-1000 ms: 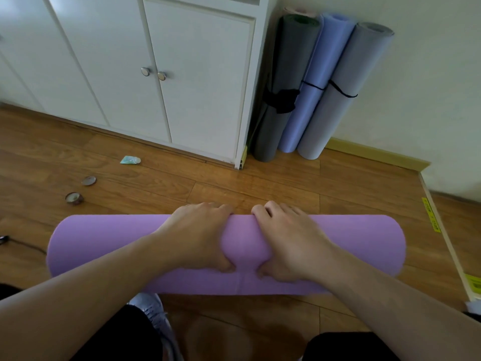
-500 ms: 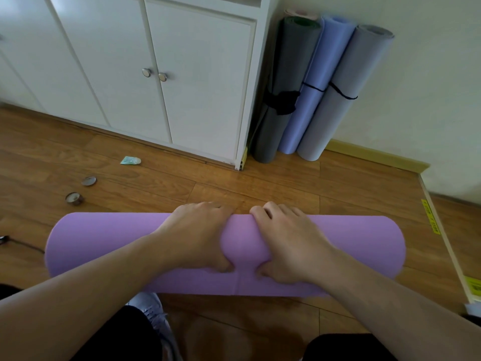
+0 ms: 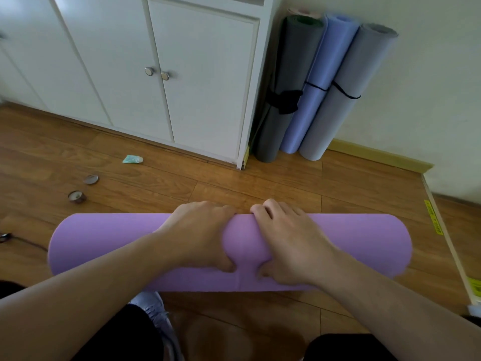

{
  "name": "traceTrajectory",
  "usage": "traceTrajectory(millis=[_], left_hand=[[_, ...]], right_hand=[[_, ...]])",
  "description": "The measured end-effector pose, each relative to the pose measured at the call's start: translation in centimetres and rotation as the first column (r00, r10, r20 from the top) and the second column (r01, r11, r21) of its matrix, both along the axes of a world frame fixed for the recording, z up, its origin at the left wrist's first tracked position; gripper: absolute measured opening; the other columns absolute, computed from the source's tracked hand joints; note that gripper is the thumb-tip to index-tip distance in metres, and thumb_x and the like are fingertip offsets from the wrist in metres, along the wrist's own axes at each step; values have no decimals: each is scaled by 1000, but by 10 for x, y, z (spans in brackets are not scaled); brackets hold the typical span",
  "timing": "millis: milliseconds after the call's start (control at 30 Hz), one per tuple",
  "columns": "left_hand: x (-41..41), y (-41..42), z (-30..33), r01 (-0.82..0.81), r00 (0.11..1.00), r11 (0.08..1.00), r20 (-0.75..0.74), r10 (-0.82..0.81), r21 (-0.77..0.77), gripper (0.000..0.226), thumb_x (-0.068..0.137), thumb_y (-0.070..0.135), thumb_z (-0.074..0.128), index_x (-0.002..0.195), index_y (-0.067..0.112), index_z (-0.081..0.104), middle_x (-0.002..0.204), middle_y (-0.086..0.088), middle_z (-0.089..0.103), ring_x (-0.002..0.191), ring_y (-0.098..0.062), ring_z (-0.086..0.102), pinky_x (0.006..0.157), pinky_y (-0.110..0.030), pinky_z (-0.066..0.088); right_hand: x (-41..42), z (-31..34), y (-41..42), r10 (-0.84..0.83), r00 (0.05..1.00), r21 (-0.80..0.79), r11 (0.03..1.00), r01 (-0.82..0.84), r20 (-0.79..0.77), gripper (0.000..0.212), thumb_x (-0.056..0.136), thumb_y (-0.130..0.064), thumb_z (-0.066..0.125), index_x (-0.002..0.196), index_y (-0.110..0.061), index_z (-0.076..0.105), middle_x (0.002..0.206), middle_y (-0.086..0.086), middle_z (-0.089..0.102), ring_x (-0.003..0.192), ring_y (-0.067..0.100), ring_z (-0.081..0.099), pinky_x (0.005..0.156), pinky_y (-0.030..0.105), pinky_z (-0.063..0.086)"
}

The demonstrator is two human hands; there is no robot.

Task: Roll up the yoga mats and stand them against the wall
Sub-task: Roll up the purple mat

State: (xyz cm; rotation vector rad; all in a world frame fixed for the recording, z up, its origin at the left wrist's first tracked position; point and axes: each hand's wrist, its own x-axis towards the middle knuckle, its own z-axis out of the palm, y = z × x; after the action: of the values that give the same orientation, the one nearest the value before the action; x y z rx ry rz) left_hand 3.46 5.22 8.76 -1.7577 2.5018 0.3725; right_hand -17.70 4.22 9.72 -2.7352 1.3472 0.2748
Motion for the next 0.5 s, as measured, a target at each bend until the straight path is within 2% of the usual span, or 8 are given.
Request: traceTrajectory(millis=[100,167,300,367,433,500], left_hand=[[-1,0,1,-1,1000,1000,-8,2,26,92,51,79,76,130,40,50,121,17,64,108,-12,63,83,-36,54],[-3,2,-1,24,999,1000,40,-24,1,95,54,77,78,132,34,46,127,14,60,114,-16,61,90,-37,52],[-7,6,-10,88,988,993,135,-78,-76,98,55,76,81,130,26,42,130,6,52,119,-20,55,99,-38,48],[-8,4,-10,65,993,996,103,-58,-67,91,57,72,82,128,28,45,127,9,56,116,-18,58,94,-36,49],[-5,2,-5,25,998,999,51,-23,-36,85,55,71,80,125,34,50,121,13,61,110,-15,60,81,-34,47],[-2,1,-1,-2,1000,1000,22,2,-3,82,51,74,77,121,37,53,116,15,64,103,-13,62,75,-33,48]], right_hand=[[1,1,-4,-5,999,4,1000,5,33,93,69,-65,87,140,-25,41,132,-3,49,121,21,52,103,38,45],[0,3,-7,-27,998,31,999,25,56,87,68,-65,86,136,-28,46,125,-6,53,115,19,55,95,36,46],[-2,5,-8,-82,995,103,992,75,64,88,67,-69,86,137,-31,47,125,-10,55,114,17,56,89,33,44],[-3,4,-7,-62,997,105,993,57,49,94,69,-69,85,143,-31,41,131,-8,54,121,18,54,96,35,45],[-3,3,-4,-25,1000,97,995,24,7,108,68,-68,86,151,-28,31,142,-3,47,129,22,48,108,39,43],[-2,0,-1,-2,999,65,998,5,-40,119,64,-66,90,154,-24,26,145,0,41,132,24,45,112,42,42]])
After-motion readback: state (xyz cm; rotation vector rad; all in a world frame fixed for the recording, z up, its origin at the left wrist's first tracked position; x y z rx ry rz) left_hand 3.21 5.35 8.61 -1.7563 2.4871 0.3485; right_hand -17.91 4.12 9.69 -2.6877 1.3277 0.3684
